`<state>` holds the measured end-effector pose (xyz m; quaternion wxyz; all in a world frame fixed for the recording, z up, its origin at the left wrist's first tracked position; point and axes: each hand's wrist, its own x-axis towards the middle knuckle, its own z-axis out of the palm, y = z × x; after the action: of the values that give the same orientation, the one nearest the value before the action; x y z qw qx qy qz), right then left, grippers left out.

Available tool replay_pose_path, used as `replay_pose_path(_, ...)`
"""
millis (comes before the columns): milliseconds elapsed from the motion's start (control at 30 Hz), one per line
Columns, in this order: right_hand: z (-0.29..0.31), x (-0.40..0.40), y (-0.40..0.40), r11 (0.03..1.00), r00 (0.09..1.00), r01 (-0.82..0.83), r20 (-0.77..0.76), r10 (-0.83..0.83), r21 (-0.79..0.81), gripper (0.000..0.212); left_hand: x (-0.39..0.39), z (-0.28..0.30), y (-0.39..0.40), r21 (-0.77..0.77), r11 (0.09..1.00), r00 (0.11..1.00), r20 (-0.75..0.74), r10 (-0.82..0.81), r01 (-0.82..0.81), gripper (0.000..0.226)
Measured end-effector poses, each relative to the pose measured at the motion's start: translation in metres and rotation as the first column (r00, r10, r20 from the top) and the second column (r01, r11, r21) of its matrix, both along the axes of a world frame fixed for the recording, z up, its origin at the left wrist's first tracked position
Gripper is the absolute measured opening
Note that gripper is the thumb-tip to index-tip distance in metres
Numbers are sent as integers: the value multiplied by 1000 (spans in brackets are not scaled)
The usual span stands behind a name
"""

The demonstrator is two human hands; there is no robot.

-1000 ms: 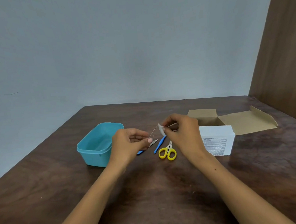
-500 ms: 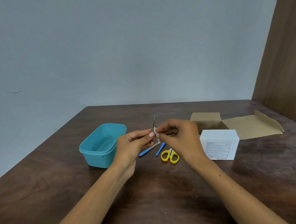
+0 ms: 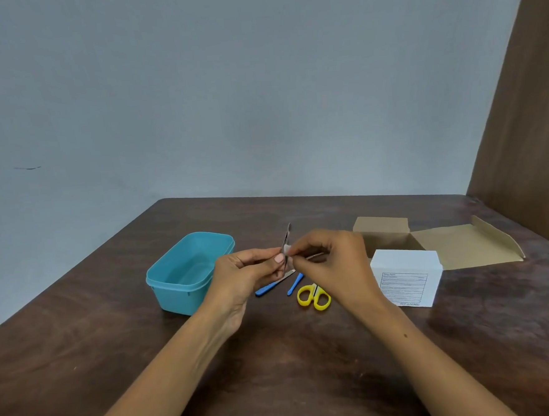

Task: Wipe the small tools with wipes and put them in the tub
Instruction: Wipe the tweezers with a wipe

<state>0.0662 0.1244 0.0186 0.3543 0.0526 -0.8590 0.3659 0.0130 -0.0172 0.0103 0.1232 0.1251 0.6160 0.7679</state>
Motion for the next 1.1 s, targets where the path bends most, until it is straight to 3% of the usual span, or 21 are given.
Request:
replay_pose_path(267, -3, -8, 8, 992, 986, 129, -104, -128, 5, 17, 4, 1, 3, -51, 997, 998, 12, -54, 55, 18)
replay_pose_path(467, -4, -5, 1, 998, 998, 52, -42, -51, 24, 15, 0, 1, -1, -50, 999, 1000, 13, -16, 16, 19)
replay_pose_path(833, -6, -9, 6, 983, 971, 181, -157, -182, -17, 18, 3, 5, -1, -120, 992, 998, -31, -46, 42, 20)
replay_pose_path(1100, -7, -5, -2, 987, 987, 135, -69, -142, -92, 17, 3, 4, -1, -110, 994, 998, -61, -14, 7, 19)
